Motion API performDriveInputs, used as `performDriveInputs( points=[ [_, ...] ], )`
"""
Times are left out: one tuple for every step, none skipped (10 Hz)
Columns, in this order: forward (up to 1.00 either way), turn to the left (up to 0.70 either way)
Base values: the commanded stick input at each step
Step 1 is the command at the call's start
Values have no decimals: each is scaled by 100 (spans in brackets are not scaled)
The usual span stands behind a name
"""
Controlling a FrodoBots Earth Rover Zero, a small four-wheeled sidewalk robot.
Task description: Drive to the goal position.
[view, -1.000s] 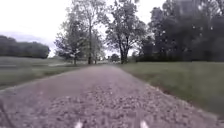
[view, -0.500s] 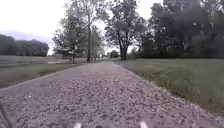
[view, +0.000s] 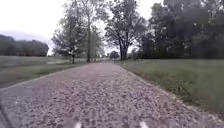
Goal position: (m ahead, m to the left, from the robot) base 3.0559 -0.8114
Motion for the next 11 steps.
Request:
performDriveInputs(
  points=[
    [70,0],
    [70,0],
    [70,0],
    [70,0],
    [70,0],
    [70,0],
    [70,0],
    [70,0],
    [70,0],
    [70,0],
    [70,0]
  ],
)
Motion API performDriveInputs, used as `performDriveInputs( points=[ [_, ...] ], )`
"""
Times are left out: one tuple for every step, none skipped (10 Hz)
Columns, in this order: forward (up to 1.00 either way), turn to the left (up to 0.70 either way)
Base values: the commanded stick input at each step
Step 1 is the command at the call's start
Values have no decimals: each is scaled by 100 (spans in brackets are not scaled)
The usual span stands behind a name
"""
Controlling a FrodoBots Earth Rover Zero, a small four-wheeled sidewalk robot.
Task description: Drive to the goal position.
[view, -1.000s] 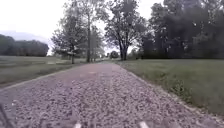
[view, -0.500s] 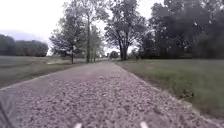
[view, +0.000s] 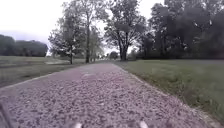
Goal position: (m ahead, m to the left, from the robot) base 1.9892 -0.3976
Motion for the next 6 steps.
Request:
performDriveInputs(
  points=[
    [70,0],
    [70,0],
    [70,0],
    [70,0],
    [70,0],
    [70,0]
  ],
)
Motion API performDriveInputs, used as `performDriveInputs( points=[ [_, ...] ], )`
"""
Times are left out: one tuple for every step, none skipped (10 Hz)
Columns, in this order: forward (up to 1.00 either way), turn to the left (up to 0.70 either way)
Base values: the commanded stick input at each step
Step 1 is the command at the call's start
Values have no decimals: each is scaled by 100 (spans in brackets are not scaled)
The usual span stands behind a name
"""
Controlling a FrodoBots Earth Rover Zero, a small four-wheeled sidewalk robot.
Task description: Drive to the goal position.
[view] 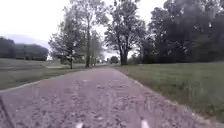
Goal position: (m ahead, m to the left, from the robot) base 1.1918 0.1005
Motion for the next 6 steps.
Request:
performDriveInputs(
  points=[
    [70,0],
    [70,0],
    [70,0],
    [70,0],
    [70,0],
    [70,0]
  ],
)
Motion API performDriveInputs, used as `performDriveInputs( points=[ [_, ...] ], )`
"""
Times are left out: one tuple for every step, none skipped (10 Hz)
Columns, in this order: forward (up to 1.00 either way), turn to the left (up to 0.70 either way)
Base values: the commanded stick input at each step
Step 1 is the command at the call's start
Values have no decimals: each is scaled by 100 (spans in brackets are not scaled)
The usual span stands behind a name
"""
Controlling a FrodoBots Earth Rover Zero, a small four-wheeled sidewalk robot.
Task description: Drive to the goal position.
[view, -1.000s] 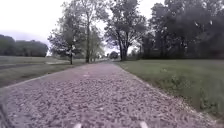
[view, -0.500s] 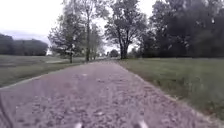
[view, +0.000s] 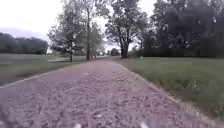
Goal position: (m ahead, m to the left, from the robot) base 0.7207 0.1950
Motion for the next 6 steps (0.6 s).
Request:
performDriveInputs(
  points=[
    [70,0],
    [70,0],
    [70,0],
    [70,0],
    [70,0],
    [70,0]
  ],
)
